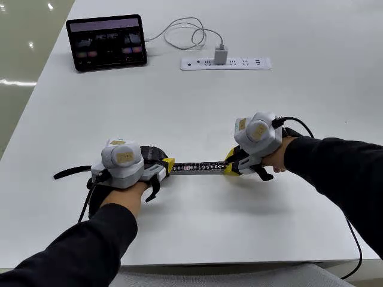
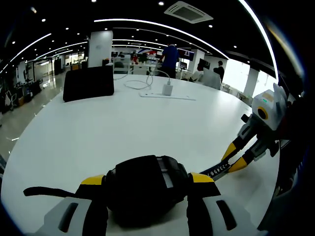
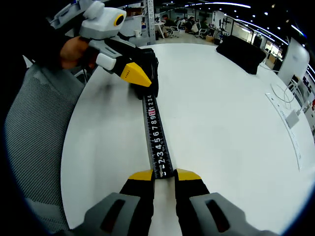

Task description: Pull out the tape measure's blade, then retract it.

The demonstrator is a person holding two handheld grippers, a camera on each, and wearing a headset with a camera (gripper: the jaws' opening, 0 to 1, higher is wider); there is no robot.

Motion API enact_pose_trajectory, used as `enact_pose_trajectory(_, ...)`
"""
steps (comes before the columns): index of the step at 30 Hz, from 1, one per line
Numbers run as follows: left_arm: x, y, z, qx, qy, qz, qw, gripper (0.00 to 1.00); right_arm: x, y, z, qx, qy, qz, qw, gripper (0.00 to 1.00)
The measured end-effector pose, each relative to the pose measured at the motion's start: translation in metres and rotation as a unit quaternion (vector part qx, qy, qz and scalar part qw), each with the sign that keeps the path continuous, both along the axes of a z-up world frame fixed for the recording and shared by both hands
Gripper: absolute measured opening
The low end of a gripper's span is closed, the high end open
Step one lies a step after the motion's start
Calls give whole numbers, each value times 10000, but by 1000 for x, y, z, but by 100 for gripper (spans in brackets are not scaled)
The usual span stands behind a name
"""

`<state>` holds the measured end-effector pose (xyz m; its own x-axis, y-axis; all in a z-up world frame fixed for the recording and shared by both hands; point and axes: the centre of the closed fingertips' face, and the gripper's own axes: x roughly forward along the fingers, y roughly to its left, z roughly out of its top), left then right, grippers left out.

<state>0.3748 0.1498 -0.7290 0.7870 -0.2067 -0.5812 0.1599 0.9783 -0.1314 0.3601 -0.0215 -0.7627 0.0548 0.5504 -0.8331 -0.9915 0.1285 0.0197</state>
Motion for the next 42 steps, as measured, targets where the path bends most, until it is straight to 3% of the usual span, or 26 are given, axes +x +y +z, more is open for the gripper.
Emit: enact_pose_trajectory(42, -1, 0, 1, -71, 77, 7, 9999, 61, -3, 19, 2, 156, -53, 113, 9998, 11)
